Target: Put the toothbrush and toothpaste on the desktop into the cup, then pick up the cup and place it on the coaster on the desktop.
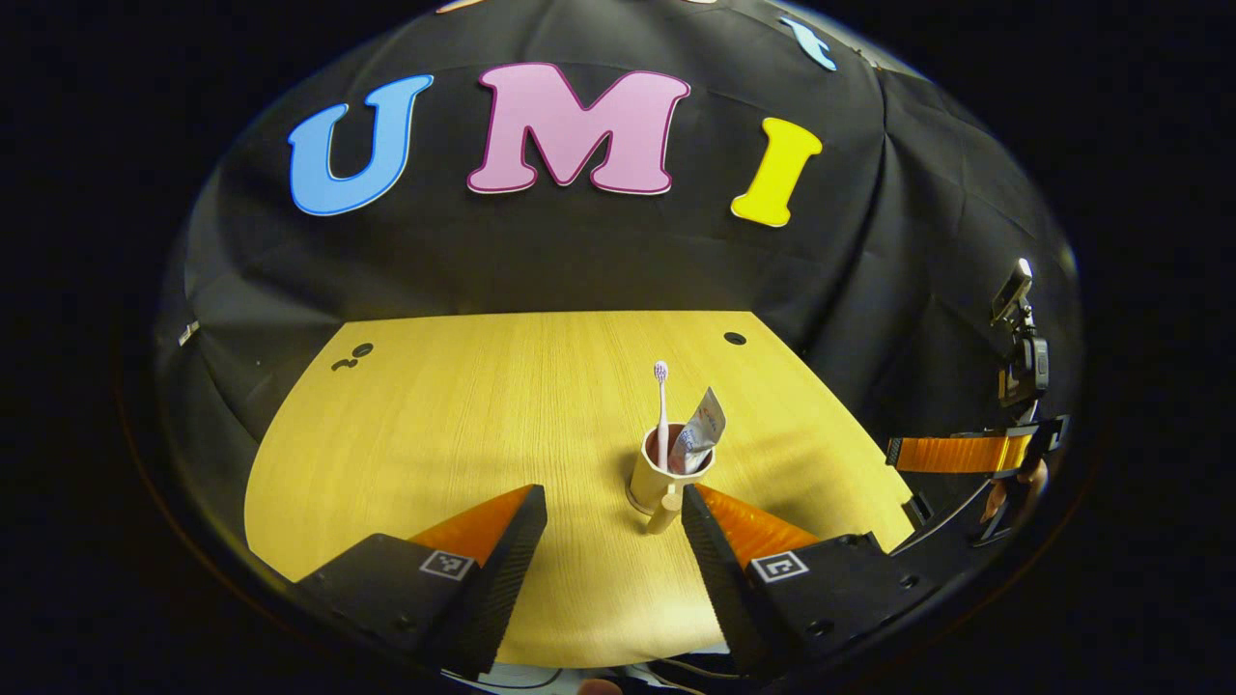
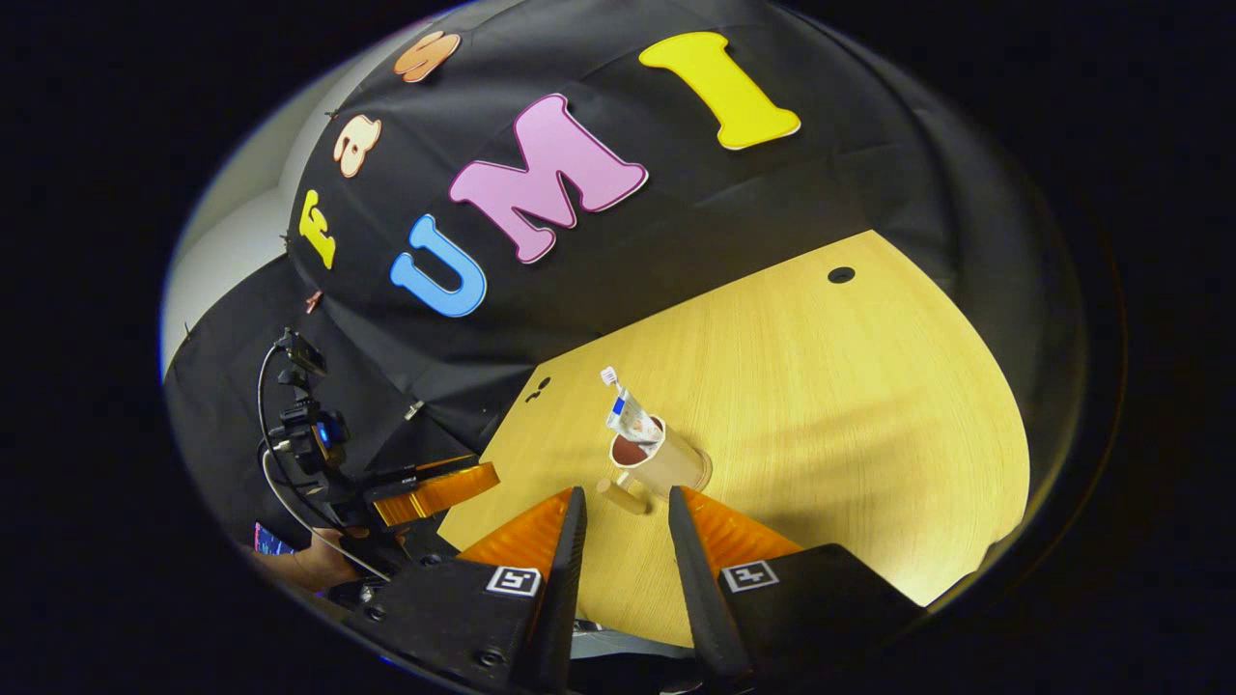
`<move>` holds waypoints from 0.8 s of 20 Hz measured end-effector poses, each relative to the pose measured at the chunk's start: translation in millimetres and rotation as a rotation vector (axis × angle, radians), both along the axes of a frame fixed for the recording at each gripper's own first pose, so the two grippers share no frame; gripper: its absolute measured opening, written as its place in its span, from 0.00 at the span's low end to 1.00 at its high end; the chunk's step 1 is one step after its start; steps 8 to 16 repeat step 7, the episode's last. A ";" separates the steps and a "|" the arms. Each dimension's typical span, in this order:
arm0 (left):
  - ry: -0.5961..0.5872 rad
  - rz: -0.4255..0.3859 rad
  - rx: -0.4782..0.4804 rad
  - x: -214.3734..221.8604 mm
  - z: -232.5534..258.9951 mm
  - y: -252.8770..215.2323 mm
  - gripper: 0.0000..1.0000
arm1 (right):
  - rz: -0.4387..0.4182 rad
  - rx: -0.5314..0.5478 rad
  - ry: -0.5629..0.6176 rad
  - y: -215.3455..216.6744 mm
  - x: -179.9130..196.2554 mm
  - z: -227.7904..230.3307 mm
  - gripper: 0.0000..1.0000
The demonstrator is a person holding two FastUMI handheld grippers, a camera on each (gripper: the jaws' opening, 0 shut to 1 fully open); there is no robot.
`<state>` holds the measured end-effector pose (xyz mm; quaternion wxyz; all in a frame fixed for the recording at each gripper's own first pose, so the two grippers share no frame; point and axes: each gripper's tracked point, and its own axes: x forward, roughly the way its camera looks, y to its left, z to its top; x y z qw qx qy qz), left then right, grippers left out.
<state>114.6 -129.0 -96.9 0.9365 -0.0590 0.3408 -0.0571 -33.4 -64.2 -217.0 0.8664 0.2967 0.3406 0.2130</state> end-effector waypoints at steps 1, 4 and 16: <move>-0.002 0.010 -0.006 0.7 -1.1 0.8 0.89 | 0.017 -0.009 -0.002 4.6 2.3 -2.0 0.53; -0.005 0.022 -0.022 1.6 -6.1 2.6 0.89 | 0.037 -0.015 0.017 18.5 11.0 -8.9 0.53; 0.010 0.023 -0.018 -0.8 -14.7 7.4 0.88 | 0.030 -0.029 0.056 29.4 12.5 -21.6 0.55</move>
